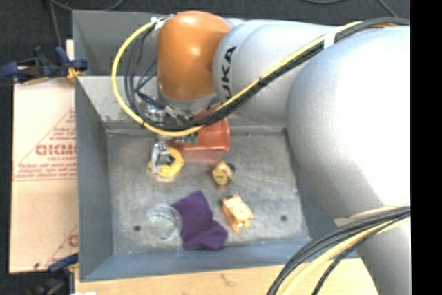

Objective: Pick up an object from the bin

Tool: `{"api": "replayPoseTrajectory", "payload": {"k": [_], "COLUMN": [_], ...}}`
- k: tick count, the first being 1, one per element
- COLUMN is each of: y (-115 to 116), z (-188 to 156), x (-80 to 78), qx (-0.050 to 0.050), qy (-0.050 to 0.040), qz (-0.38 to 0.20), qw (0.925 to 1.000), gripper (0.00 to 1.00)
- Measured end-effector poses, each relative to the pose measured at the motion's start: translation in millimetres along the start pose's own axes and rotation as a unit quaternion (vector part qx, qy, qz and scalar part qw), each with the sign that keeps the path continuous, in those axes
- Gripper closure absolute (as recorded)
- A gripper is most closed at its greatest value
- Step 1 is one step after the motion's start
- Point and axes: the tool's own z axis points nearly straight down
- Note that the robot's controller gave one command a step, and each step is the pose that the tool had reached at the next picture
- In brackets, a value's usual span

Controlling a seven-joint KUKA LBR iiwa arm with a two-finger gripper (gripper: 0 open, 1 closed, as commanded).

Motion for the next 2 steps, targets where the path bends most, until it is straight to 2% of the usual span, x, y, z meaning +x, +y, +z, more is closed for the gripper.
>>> {"api": "replayPoseTrajectory", "payload": {"k": [1, 2], "y": [-0.1, -10.6], "z": [-1.1, 37.7], "x": [4.3, 1.3], "qx": [-0.001, -0.001], "qy": [0.0009, -0.0015], "qz": [-0.077, -0.108], "qw": [0.9971, 0.9941], "gripper": [0.0, 0.0]}}
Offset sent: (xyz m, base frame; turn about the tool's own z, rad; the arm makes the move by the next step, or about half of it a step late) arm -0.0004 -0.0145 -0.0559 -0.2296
